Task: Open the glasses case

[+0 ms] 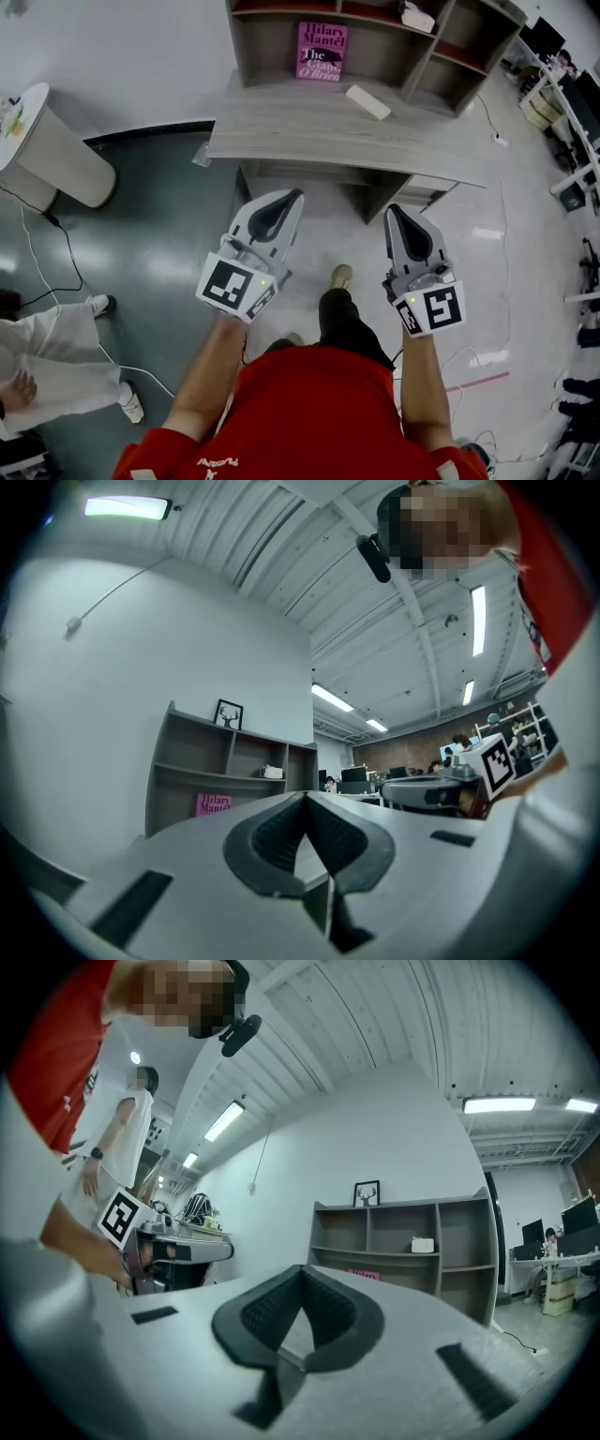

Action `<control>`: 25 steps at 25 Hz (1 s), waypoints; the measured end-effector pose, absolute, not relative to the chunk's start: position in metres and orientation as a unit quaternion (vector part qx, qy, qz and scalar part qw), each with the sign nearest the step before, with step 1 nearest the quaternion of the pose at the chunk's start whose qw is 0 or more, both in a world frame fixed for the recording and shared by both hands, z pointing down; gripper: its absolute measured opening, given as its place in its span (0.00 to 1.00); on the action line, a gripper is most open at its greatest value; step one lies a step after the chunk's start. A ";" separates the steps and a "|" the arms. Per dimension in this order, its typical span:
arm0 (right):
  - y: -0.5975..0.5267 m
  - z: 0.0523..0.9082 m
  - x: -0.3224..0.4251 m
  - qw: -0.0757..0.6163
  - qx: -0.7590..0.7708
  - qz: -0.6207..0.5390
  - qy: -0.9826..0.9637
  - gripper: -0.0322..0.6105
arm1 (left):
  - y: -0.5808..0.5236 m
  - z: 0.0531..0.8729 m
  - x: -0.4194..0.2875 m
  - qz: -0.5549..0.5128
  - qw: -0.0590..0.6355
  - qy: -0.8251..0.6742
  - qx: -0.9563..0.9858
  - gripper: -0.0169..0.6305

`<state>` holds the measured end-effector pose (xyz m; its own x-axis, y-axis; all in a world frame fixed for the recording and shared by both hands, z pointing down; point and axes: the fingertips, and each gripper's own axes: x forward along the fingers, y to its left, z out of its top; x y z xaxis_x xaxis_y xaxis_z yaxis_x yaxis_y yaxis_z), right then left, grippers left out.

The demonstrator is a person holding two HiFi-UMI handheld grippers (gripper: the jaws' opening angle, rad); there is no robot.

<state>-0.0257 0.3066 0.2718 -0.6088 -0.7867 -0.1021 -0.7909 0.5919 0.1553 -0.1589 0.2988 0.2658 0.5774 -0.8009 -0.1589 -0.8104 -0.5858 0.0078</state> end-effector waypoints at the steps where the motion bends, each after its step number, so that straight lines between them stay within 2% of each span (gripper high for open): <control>1: 0.298 0.275 -0.024 0.012 -0.442 0.092 0.892 0.06 | 0.291 0.268 -0.157 0.070 0.034 0.455 -0.887 0.04; 25: -0.003 0.318 0.072 -0.014 -0.400 0.073 0.913 0.06 | -0.005 0.304 -0.071 -0.005 0.030 0.503 -0.864 0.04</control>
<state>0.0716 -0.0025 0.3182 -0.6788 -0.7335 -0.0334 -0.7295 0.6686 0.1442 -0.0709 -0.0051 0.3038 0.4931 -0.8697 -0.0208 -0.8691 -0.4914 -0.0567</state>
